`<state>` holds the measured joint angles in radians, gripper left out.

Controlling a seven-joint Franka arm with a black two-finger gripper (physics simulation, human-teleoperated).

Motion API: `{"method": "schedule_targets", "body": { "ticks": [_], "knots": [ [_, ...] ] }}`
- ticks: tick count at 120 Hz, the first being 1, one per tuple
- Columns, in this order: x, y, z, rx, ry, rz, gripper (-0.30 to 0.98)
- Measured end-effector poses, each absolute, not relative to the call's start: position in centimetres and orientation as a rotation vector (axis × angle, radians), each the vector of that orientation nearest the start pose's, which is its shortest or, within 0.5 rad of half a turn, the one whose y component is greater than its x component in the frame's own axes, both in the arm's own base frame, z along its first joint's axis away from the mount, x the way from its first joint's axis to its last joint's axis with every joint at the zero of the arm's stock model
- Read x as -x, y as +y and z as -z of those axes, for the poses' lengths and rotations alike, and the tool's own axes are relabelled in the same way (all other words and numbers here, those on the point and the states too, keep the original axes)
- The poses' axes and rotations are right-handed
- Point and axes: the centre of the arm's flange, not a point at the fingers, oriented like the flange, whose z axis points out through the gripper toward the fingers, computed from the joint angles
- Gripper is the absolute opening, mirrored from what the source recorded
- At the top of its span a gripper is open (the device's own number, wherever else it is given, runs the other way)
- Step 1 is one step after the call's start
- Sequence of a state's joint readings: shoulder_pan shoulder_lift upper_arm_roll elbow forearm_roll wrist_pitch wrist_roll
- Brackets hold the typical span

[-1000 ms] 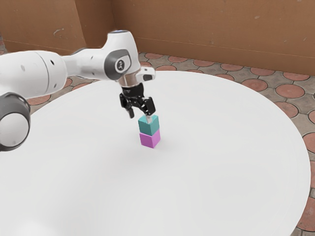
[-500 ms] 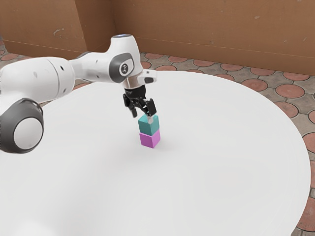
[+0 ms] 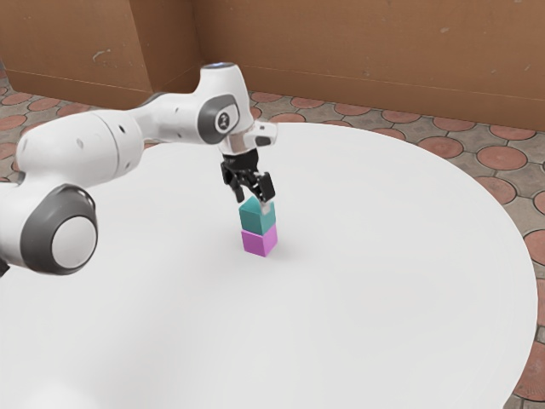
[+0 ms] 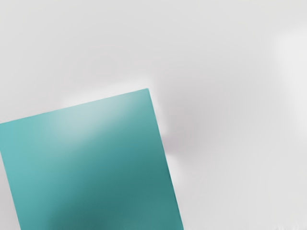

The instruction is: Pick up the blue block with one arm, and put the blue block on the table with one arm

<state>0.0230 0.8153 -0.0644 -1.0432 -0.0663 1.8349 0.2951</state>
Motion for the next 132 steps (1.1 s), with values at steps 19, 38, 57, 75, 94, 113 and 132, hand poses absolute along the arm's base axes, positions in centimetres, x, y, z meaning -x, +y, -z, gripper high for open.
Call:
{"method": "schedule_targets", "body": {
  "ticks": [19,38,57,75,94,113,132],
  "knots": [
    [-76.4,-1.2,-35.1,3.21,0.471,-0.019,0.69],
    [-77.1,-0.7,-35.0,3.204,0.465,-0.005,0.69],
    [-77.4,0.0,-34.3,3.196,0.452,-0.017,0.69],
    [-77.4,0.3,-34.0,3.193,0.449,-0.024,0.69],
    [-77.6,-0.1,-33.3,3.192,0.456,-0.026,0.69],
    [-78.2,0.0,-33.3,3.192,0.432,0.013,0.69],
    [-78.5,-0.3,-33.4,3.201,0.388,0.053,0.69]
  ]
}}
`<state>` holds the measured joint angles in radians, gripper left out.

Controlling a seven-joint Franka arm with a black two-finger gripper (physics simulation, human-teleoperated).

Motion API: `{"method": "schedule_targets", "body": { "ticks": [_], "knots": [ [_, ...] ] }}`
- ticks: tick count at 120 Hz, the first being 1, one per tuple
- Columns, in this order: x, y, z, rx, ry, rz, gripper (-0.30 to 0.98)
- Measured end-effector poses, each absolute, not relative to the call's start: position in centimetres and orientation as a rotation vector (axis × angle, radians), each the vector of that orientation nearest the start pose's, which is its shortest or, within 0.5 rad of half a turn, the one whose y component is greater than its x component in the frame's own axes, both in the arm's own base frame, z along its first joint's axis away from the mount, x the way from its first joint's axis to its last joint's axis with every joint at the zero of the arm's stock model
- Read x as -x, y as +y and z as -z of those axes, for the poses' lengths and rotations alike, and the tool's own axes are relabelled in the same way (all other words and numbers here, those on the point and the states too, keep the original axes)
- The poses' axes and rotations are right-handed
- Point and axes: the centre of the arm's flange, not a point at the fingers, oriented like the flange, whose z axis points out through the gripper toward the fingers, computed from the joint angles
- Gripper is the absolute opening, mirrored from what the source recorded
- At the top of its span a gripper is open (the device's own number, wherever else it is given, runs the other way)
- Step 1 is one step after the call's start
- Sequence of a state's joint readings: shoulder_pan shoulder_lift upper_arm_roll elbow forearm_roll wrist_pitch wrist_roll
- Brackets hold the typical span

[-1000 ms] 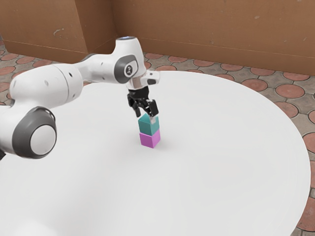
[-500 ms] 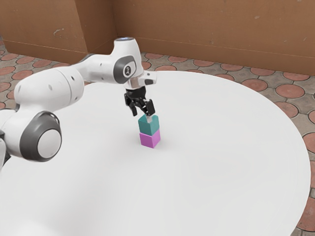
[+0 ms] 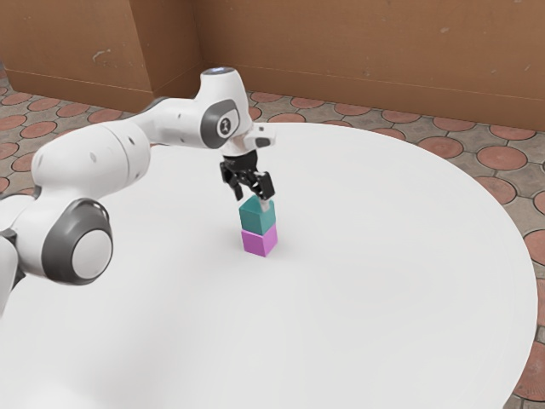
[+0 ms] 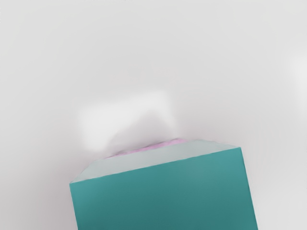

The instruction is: Pick up the blue block with one arm, and put the blue block on the table with one arm

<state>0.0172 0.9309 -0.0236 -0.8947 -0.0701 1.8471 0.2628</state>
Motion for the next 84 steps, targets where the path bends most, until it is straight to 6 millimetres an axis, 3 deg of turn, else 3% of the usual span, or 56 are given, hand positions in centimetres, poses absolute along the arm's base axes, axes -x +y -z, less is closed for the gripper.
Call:
{"method": "schedule_targets", "body": {
  "ticks": [33,84],
  "knots": [
    [-78.8,-0.7,-33.7,3.222,0.268,0.08,0.69],
    [-78.5,-1.0,-31.6,3.233,0.156,0.007,0.69]
  ]
}}
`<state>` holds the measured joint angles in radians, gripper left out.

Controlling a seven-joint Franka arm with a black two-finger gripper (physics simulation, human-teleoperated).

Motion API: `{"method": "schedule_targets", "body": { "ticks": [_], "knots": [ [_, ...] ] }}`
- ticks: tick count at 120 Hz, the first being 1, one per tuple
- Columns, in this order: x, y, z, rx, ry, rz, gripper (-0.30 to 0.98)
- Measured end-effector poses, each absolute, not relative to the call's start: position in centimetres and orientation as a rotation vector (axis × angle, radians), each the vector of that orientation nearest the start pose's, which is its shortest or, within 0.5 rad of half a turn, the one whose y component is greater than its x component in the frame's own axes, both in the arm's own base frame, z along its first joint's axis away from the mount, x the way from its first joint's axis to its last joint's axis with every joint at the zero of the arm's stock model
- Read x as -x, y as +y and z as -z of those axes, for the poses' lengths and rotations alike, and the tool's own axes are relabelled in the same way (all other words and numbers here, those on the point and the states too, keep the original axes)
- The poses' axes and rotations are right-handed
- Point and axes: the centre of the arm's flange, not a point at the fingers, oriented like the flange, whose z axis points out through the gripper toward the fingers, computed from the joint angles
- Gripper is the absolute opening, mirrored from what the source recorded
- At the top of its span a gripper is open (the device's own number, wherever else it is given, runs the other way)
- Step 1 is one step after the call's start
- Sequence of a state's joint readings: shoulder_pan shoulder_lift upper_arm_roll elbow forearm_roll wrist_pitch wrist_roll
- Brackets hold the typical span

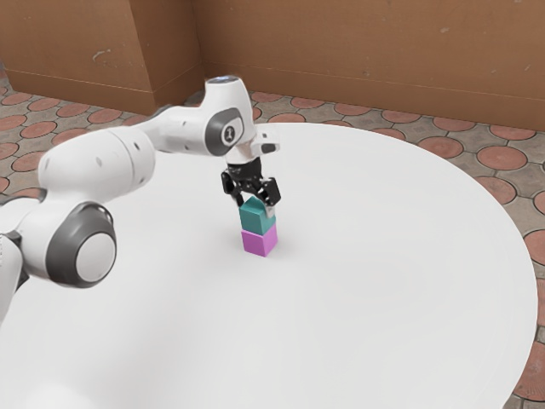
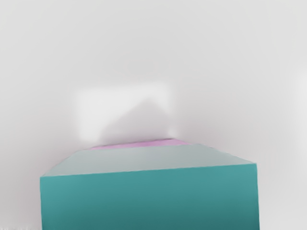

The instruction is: Pick up the blue block with one arm, and put the blue block on the table with one arm

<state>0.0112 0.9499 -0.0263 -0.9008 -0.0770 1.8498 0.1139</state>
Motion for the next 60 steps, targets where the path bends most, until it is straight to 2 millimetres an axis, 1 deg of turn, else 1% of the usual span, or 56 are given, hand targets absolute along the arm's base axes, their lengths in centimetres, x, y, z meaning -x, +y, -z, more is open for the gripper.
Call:
{"method": "schedule_targets", "body": {
  "ticks": [17,45,50,60],
  "knots": [
    [-78.47,-0.9,-31.06,3.234,0.131,-0.005,0.69],
    [-78.44,-0.95,-31.06,3.235,0.103,-0.011,0.69],
    [-78.43,-0.93,-31.04,3.235,0.098,-0.012,0.65],
    [-78.42,-0.9,-31.04,3.234,0.09,-0.013,0.53]
  ]
}}
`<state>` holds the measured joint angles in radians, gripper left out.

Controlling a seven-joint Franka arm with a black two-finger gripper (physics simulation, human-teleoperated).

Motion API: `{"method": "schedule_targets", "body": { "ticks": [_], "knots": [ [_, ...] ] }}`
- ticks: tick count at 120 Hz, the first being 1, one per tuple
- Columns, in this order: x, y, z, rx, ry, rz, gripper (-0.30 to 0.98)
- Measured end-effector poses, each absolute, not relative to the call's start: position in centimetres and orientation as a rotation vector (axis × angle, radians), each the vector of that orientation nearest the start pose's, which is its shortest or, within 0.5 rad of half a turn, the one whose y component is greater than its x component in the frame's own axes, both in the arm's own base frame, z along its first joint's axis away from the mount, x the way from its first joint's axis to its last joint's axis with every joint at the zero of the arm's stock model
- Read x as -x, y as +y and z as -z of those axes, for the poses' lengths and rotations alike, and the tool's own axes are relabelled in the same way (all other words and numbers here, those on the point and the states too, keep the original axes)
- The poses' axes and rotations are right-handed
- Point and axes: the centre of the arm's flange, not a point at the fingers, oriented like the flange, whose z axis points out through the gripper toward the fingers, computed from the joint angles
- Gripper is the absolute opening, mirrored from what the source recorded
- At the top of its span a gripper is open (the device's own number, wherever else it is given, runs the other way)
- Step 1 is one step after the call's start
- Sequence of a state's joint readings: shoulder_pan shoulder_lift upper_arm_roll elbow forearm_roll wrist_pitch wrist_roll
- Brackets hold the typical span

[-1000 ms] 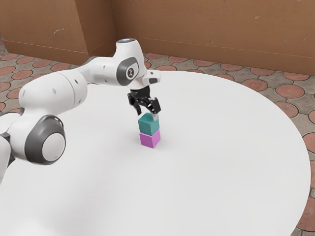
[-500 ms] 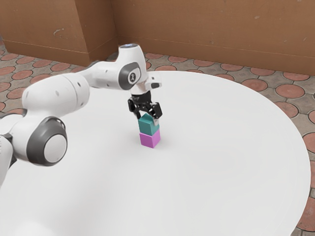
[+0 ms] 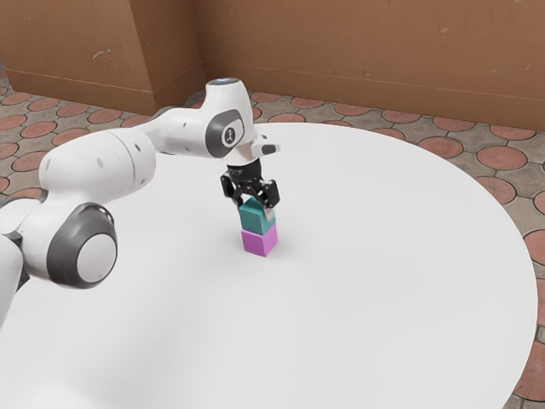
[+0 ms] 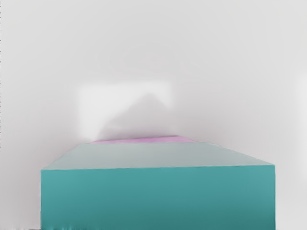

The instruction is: Pick up the blue block with one arm, and put the blue block on the table with one arm

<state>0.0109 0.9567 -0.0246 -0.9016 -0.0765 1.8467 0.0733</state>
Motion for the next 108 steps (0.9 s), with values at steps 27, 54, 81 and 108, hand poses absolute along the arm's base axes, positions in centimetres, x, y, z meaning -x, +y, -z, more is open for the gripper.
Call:
{"method": "schedule_targets", "body": {
  "ticks": [27,54,81,108],
  "knots": [
    [-78.4,-1.0,-31.1,3.233,0.071,-0.013,0.36],
    [-78.4,-0.9,-31.5,3.226,0.052,-0.01,0.3],
    [-78.3,-1.4,-32.8,3.218,0.052,-0.005,0.22],
    [-77.6,-12.1,-34.7,3.212,0.244,0.018,0.17]
  ]
}}
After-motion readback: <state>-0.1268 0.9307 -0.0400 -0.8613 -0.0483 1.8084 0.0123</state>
